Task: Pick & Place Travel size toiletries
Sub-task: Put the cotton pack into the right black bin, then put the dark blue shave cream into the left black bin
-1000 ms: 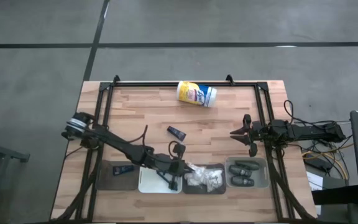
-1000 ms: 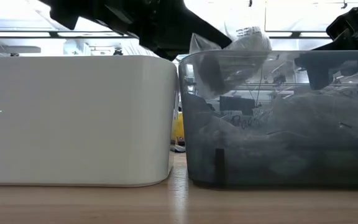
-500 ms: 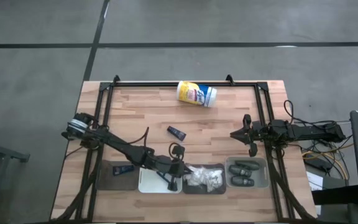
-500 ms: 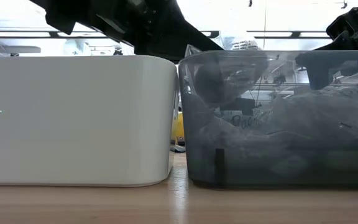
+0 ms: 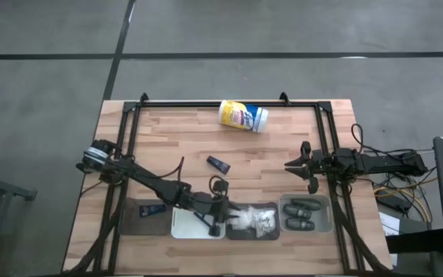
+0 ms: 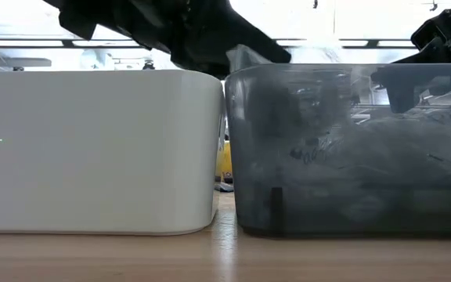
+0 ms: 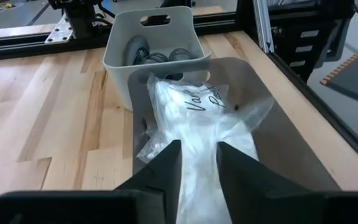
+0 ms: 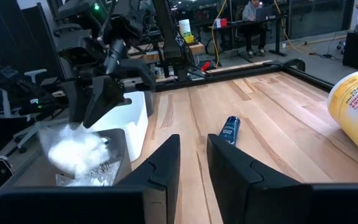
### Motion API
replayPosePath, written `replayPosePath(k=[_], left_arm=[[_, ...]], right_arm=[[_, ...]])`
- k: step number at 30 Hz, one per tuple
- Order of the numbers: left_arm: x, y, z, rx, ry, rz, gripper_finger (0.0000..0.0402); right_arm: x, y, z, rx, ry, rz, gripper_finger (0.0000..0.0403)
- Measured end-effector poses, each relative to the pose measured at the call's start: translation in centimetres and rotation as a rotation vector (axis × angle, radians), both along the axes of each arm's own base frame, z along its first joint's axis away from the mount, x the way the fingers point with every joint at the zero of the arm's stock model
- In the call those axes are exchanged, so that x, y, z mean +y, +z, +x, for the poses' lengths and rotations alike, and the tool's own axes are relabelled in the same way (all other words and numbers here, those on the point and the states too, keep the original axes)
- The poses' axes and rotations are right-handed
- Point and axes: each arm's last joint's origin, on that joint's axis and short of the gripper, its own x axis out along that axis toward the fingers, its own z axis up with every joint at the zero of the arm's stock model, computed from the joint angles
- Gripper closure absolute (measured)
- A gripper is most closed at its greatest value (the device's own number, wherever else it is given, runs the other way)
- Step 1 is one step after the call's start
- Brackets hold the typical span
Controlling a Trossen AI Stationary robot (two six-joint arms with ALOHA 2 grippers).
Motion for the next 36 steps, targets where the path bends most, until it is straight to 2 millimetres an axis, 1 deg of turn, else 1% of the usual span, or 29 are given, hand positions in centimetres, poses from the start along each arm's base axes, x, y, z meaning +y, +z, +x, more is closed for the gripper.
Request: replayPosePath(k=[7,15,28,36], left_arm=[[-0.1,1.2,0.2,-0.030,0.014,-0.053,0.0263],[0.1,3.2,-0.3,-0.073,0.012,-0.065,0.0239],[1.5,6.2,-2.0,-0.075,0.029,-0.013,0.0236],[3.3,7.4,-2.8,-0.049,0.126,0.049,0.0236]], right_arm=[[0.0,0.0,0.0,0.000,0.000,0.000,0.0306],[0.0,0.0,0.0,0.000,0.000,0.000,0.0286],[0.0,0.0,0.0,0.001,0.000,0.000,0.0252],[0.0,0.0,0.0,0.004,0.000,0.000,0.0233]])
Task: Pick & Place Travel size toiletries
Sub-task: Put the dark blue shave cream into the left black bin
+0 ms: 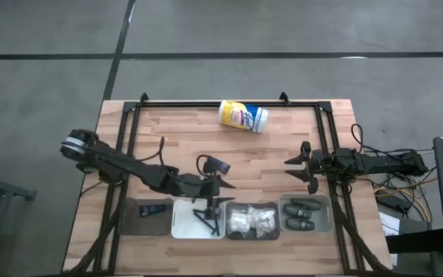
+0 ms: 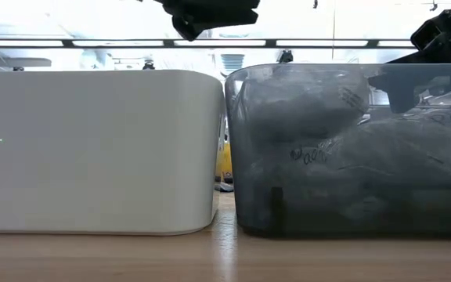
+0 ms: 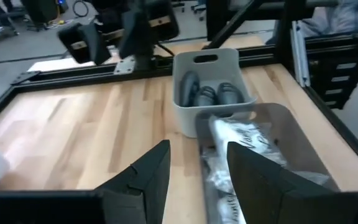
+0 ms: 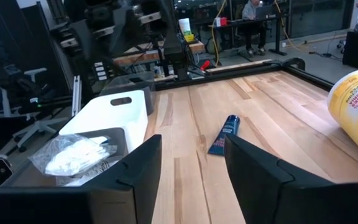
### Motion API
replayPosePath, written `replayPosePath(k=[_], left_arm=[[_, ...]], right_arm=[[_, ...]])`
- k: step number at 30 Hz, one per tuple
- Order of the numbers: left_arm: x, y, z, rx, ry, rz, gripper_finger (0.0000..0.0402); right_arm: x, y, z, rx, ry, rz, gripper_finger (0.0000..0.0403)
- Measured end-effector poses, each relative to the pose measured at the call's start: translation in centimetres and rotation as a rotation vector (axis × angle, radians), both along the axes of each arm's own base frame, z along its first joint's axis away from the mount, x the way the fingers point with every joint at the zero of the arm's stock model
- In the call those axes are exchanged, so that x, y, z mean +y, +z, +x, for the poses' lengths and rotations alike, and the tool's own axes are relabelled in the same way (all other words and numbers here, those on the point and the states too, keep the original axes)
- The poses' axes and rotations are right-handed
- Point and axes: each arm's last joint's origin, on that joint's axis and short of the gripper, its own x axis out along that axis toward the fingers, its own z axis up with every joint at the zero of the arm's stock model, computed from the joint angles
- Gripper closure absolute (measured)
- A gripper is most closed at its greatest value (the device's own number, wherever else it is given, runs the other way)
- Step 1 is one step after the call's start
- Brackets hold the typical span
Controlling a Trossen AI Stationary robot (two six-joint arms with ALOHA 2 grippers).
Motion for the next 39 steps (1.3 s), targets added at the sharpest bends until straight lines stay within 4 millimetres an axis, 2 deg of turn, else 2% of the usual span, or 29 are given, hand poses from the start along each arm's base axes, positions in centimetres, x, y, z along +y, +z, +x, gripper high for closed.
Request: replayPosePath(k=[4,11,19,25,31,35,39], left_arm=[[0.9,0.4,-0.3,0.013,0.014,-0.001,0.0236],[2.7,-0.7,-1.4,0.046,0.053,0.009,0.0236],[4.5,-2.2,-3.9,0.074,0.096,0.001,0.0236],[5.4,-3.4,-5.7,0.095,0.119,-0.007,0.0236],[5.8,-5.5,-7.6,0.147,0.119,0.011,0.0236],[6.4,-6.6,-8.1,0.181,0.152,0.058,0.0236],[7.8,-6.6,-7.8,0.192,0.186,0.013,0.0236]], right_arm=[[0.0,0.0,0.0,0.000,0.000,0.000,0.0224],[0.0,0.0,0.0,0.001,0.000,0.000,0.0211],[0.0,0.0,0.0,0.002,0.000,0.000,0.0204],[0.0,0.0,0.0,0.001,0.000,0.000,0.0218],[0.0,0.0,0.0,0.001,0.000,0.000,0.0236],[0.0,0.0,0.0,0.001,0.000,0.000,0.0245],[0.0,0.0,0.0,0.001,0.000,0.000,0.0251]])
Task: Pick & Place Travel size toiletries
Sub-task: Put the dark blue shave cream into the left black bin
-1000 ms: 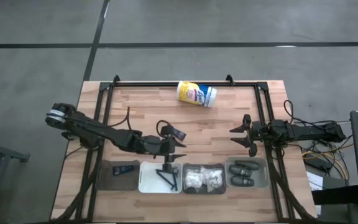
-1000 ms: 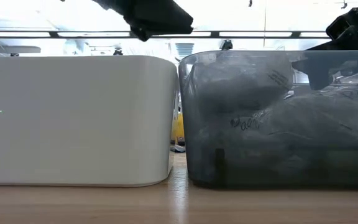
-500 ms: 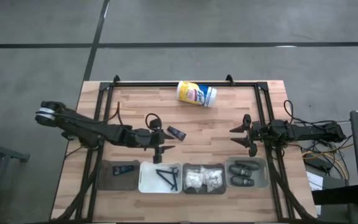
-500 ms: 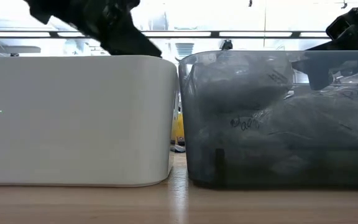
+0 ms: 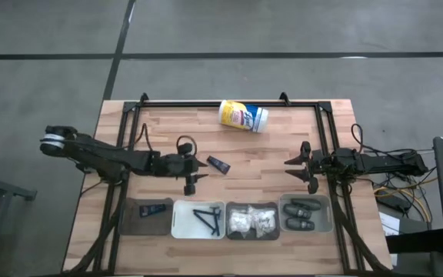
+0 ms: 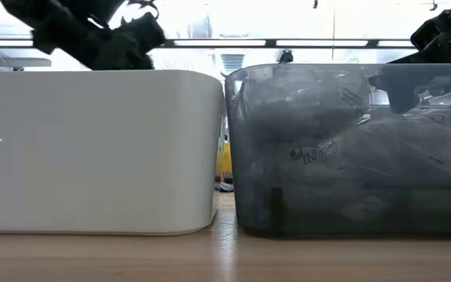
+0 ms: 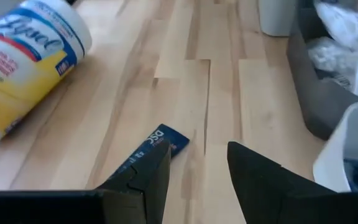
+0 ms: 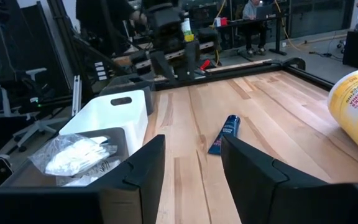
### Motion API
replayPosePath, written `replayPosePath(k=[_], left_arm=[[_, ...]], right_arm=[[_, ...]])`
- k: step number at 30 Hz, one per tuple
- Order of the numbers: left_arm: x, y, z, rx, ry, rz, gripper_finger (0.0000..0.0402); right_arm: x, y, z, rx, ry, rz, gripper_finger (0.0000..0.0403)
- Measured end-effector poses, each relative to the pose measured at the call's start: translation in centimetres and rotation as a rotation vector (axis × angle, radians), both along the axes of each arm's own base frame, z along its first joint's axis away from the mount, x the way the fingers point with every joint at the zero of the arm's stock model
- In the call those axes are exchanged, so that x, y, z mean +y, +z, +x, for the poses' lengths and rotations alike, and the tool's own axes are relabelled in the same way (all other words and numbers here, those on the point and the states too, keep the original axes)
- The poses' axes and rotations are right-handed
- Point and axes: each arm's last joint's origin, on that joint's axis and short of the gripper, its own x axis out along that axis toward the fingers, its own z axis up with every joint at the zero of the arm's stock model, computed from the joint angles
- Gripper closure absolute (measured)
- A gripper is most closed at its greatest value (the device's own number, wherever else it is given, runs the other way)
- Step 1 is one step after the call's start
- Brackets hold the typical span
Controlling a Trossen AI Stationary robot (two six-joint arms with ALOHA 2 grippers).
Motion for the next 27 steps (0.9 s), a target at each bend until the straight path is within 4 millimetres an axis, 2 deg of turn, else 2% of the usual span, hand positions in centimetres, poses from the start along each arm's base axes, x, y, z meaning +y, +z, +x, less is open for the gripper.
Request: replayPosePath(k=[7,14,20,27], left_arm=[[3.1,1.2,0.6,0.047,0.043,-0.013,0.0236],[4.4,1.7,1.5,0.073,0.021,0.023,0.0236],[4.6,0.7,4.2,0.169,-0.051,0.100,0.0236],[4.8,-1.5,6.8,0.436,-0.194,0.229,0.0236]], right_arm=[[0.0,0.0,0.0,0.000,0.000,0.000,0.0268],[0.0,0.0,0.0,0.000,0.000,0.000,0.0287],[0.0,0.0,0.0,0.000,0.000,0.000,0.0302],[0.0,0.0,0.0,0.000,0.000,0.000,0.0321]])
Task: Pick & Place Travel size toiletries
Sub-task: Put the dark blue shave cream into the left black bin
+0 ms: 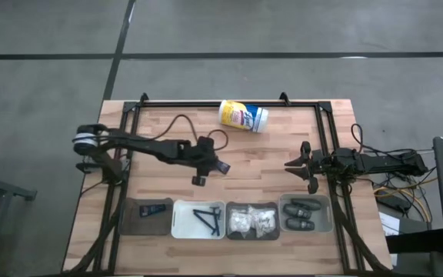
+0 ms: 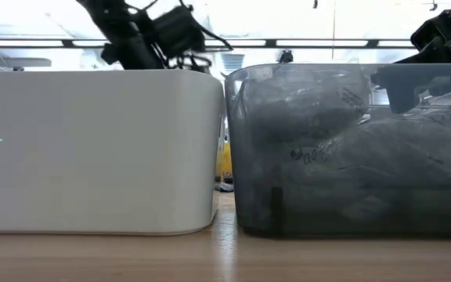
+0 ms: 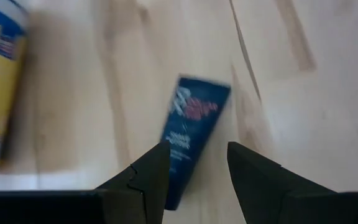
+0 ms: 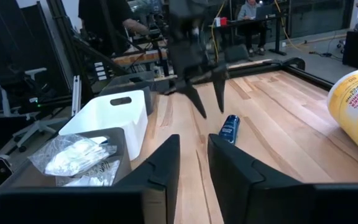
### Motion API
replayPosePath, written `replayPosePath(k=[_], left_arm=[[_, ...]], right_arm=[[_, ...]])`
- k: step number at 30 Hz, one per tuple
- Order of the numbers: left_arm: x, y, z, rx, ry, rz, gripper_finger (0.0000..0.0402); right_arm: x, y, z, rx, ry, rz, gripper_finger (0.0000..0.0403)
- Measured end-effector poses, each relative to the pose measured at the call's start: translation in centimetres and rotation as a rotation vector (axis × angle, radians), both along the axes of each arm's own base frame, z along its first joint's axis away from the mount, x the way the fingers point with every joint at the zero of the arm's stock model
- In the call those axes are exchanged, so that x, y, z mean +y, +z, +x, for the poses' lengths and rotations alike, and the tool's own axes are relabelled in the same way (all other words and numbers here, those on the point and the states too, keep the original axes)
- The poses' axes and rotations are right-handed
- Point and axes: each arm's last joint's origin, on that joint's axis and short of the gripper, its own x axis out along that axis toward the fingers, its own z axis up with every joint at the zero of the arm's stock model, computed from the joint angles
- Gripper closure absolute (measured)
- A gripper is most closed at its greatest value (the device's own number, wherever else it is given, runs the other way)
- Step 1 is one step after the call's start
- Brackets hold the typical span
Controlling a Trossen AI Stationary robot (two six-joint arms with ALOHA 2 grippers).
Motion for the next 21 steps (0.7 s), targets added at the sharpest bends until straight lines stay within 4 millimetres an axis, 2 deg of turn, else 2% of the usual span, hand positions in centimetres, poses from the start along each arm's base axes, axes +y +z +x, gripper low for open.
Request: replayPosePath(k=[4,10,14,21], left_arm=[[0.1,-0.7,1.2,0.073,-0.028,0.017,0.0236],[0.6,0.4,2.6,0.038,-0.039,0.038,0.0228],[1.2,0.8,2.8,0.022,-0.020,0.040,0.0201],[2.4,0.1,2.7,0.043,0.030,0.023,0.0134]], right_arm=[[0.0,0.0,0.0,0.000,0.000,0.000,0.0328],[0.0,0.0,0.0,0.000,0.000,0.000,0.0341],[0.0,0.0,0.0,0.000,0.000,0.000,0.0348],[0.0,0.0,0.0,0.000,0.000,0.000,0.0359]])
